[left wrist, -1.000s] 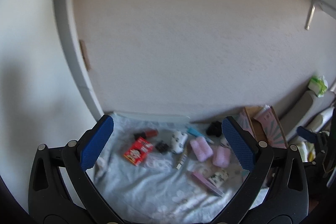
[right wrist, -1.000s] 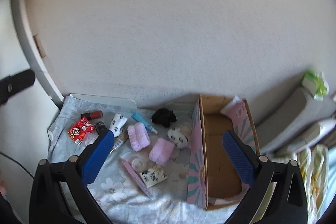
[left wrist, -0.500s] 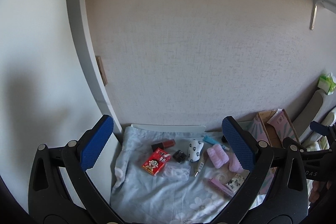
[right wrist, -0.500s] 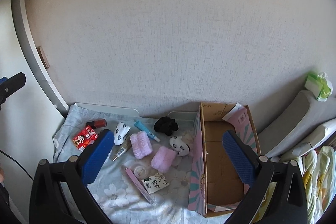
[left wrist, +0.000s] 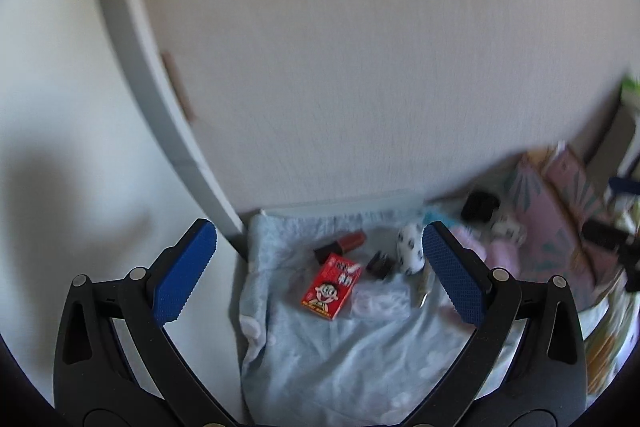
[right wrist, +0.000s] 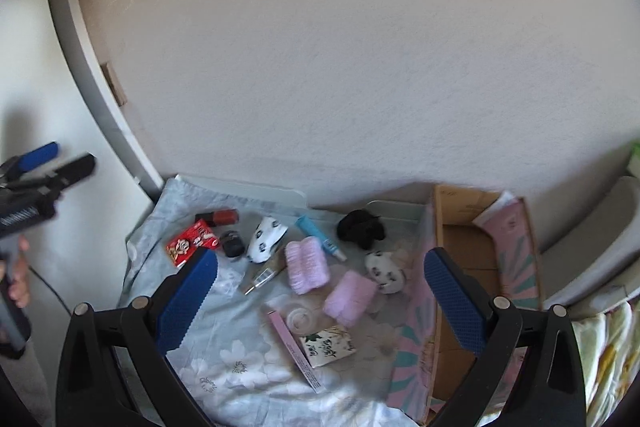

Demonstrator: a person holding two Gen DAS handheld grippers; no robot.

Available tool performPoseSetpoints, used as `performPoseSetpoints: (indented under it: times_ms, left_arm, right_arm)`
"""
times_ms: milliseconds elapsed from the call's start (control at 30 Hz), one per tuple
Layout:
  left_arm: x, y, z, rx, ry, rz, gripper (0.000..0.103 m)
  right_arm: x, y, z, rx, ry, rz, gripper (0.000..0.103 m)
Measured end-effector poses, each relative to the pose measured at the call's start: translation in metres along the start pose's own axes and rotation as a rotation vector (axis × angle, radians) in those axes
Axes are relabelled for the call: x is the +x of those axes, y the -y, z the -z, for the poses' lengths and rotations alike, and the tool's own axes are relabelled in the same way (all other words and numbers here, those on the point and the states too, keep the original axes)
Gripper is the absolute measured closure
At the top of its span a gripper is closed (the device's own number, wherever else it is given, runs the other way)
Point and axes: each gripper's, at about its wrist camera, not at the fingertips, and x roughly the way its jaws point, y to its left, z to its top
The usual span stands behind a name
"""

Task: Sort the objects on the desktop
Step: 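Move both grippers toward the items on the sheet, then grasp the red milk carton with the left gripper while the right grasps the pink hair tie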

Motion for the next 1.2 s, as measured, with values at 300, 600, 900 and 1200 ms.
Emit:
performPoseSetpoints:
  times_ms: [300, 600, 900, 1200]
  left_arm:
    - [0.121, 0.004, 0.061, 0.113, -0.154, 0.037, 0.009]
    - [0.181, 0.024, 0.086, 0.216, -0.231, 0.052, 0.012]
    - [0.194, 0.014, 0.09, 0.167, -0.261, 0.067, 0.012]
    - [0.202, 0.012, 0.105, 0.135, -0.327, 0.128, 0.057]
  right_arm:
    - [0.094, -0.015, 0.026, -0.164, -0.071, 0.0, 0.0]
    - [0.18, -0.027, 0.052, -0.249, -0.173, 0.024, 0.006]
    - [0.214, -0.035, 0.054, -0.317, -0.217, 0.04, 0.015]
    - [0.236, -0.035, 0.056, -0.321, -0.28, -0.009, 0.055]
